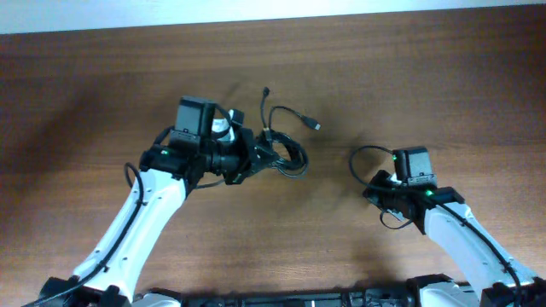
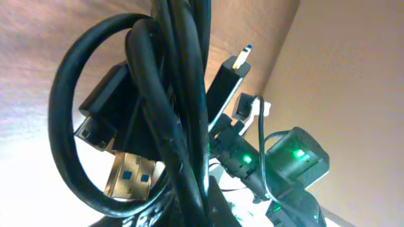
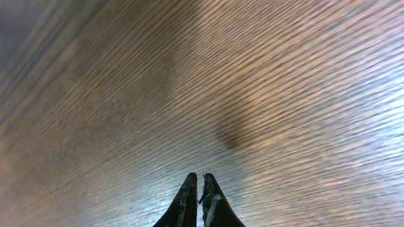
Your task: Untangle cables
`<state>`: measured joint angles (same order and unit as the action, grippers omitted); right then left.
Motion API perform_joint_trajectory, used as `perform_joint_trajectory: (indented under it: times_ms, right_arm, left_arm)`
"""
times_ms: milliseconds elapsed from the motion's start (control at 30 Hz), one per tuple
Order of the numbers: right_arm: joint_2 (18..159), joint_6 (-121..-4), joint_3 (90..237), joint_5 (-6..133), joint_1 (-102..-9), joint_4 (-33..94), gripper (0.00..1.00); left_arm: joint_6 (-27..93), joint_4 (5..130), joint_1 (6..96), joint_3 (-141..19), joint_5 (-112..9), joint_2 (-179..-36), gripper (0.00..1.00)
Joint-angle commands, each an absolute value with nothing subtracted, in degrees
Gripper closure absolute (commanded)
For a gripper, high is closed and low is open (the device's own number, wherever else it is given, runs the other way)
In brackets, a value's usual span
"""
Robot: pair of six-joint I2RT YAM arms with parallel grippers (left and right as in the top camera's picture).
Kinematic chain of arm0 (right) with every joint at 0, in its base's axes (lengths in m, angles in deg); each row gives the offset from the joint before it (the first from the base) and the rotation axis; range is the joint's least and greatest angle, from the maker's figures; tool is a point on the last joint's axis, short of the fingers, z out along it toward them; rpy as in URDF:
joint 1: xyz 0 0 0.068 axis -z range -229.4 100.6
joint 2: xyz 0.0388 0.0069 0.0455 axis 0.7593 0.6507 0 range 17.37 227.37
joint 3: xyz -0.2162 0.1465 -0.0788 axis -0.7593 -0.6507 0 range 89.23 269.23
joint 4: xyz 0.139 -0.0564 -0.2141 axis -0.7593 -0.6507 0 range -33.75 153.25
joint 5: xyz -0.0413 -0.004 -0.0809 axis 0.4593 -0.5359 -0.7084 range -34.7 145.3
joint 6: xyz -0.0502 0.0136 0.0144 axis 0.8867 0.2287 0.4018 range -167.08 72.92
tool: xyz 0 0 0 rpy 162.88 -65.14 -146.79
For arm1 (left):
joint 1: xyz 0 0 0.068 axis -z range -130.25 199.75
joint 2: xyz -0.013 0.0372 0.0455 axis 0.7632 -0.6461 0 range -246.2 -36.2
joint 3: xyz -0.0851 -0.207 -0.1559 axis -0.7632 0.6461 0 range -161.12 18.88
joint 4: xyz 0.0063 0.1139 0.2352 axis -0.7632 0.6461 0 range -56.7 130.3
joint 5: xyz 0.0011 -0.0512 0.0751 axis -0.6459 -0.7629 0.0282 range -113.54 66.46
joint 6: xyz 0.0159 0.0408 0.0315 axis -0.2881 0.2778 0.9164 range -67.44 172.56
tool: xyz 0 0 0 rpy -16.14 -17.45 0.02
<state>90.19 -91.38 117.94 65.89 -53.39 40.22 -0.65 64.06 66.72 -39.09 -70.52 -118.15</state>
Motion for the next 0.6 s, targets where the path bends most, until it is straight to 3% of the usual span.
perform_joint_trajectory:
  times_ms: [0,133,333,467,533,567]
  right_arm:
    - [90.3,-90.4,118.0,66.3,-48.3,40.1,0.96]
    - [90.3,-90.4,118.0,71.4,-43.3,40.6,0.96]
    - [90.3,-81.3,118.0,69.1,-43.2,41.4,0.96]
    - [90.3,-81.4,118.0,65.0,-43.3,41.4,0.94]
    - [90.3,-81.4,118.0,76.3,-43.5,41.2,0.79]
    - [90.3,-81.0,118.0,88.0,-44.7,42.1,0.73]
  left_arm:
    - [3.9,63.8,63.4,-40.9,-72.2,-115.1,1.0]
    - [7.5,64.0,60.7,-40.9,-70.7,-114.6,1.0]
    - [17.6,76.5,60.7,-40.9,-51.9,-114.6,1.0]
    - [18.1,77.5,60.7,-40.9,-49.6,-114.6,1.0]
    - [14.8,77.4,60.8,-40.8,-49.6,-114.6,1.0]
    - [7.2,77.1,61.0,-40.8,-49.6,-114.6,1.0]
